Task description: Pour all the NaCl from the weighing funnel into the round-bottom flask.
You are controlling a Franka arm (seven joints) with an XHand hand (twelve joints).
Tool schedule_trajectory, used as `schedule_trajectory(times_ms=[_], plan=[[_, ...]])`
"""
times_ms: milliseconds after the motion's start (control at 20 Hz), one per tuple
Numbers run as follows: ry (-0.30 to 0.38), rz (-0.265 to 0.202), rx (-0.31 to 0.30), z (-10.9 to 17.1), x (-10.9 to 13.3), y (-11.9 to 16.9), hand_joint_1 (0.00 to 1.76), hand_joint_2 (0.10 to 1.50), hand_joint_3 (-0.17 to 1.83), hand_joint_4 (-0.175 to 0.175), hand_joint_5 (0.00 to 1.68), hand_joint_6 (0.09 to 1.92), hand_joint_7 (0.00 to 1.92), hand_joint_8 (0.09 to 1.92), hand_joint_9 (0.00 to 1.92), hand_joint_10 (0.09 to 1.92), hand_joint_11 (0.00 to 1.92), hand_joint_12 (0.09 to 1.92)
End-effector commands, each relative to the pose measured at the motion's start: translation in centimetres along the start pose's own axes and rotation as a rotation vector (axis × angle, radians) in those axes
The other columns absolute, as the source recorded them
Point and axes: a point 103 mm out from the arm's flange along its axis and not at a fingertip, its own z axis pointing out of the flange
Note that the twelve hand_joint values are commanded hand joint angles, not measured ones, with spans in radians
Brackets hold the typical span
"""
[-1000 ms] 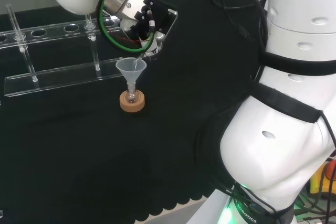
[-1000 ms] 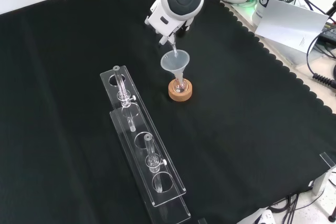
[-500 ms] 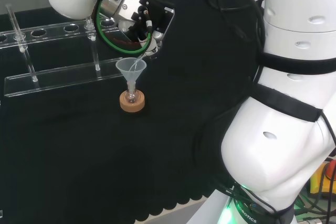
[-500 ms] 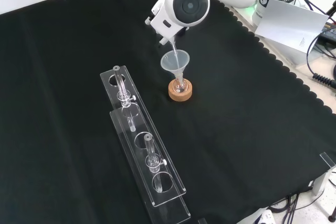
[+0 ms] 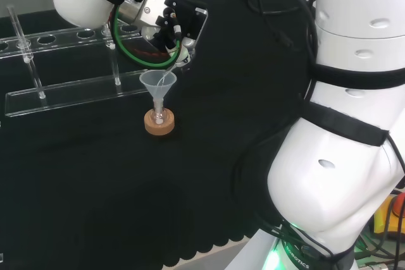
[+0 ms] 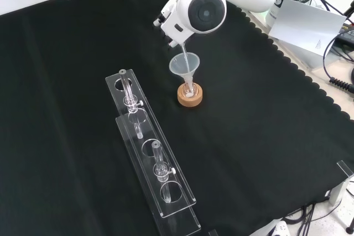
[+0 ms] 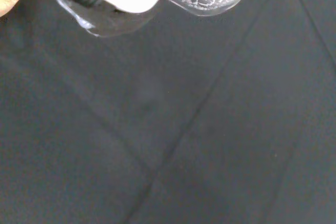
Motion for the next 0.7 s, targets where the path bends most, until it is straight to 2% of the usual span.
schedule_trajectory(times_ms=[50,700], plan=[[-0.022,-0.003,0.002,-0.26,0.01,-0.09,1.1,0.9,0.21,0.175,1.23,0.61,1.43,0.18,1.44,0.09,1.14,0.82],[-0.088,-0.027,0.009,-1.03,0.56,0.01,1.1,0.9,0.21,0.175,1.23,0.61,1.43,0.18,1.44,0.09,1.15,0.82]])
